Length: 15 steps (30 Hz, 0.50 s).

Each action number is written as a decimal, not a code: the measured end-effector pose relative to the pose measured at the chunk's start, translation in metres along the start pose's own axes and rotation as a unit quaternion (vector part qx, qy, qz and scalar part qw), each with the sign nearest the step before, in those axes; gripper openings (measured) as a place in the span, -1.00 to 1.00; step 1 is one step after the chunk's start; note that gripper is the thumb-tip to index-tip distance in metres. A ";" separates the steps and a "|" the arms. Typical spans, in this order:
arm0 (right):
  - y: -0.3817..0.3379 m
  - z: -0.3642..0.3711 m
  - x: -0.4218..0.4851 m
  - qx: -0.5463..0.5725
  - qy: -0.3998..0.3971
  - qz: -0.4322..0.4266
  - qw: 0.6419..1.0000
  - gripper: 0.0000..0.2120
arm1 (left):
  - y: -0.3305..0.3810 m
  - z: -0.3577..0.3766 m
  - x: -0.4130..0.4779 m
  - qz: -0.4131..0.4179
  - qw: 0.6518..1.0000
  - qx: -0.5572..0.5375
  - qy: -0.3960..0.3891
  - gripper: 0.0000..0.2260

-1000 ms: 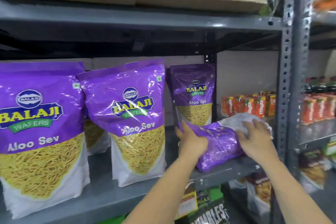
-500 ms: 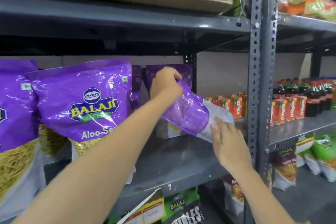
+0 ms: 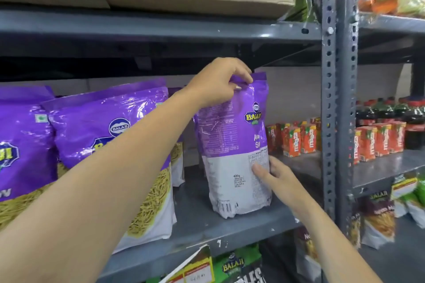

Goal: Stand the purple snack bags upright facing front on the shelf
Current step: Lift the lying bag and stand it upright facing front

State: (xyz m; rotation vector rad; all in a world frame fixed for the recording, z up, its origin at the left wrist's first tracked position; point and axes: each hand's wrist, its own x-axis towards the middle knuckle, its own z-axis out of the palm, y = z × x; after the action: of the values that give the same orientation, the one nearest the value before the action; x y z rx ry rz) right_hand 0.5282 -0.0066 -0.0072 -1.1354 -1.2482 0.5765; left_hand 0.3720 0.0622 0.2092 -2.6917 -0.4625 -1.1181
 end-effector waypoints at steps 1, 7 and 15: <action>0.004 0.001 0.000 0.004 0.004 -0.013 1.000 -0.57 | 0.001 0.001 -0.002 0.002 0.999 0.033 0.009 -0.76; 0.016 0.006 0.000 0.050 0.024 -0.027 0.998 -0.60 | 0.038 0.050 -0.070 -0.053 0.974 0.109 0.191 -0.63; 0.024 0.001 0.013 0.200 0.050 0.086 0.975 -0.45 | 0.080 0.139 -0.154 -0.219 0.950 -0.092 0.205 -0.59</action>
State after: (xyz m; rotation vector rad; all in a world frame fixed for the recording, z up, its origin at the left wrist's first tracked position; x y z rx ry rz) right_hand 0.5361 0.0146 -0.0233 -0.9211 -0.9000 0.8484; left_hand 0.3890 -0.0045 -0.0024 -2.4552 -0.9454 -1.8716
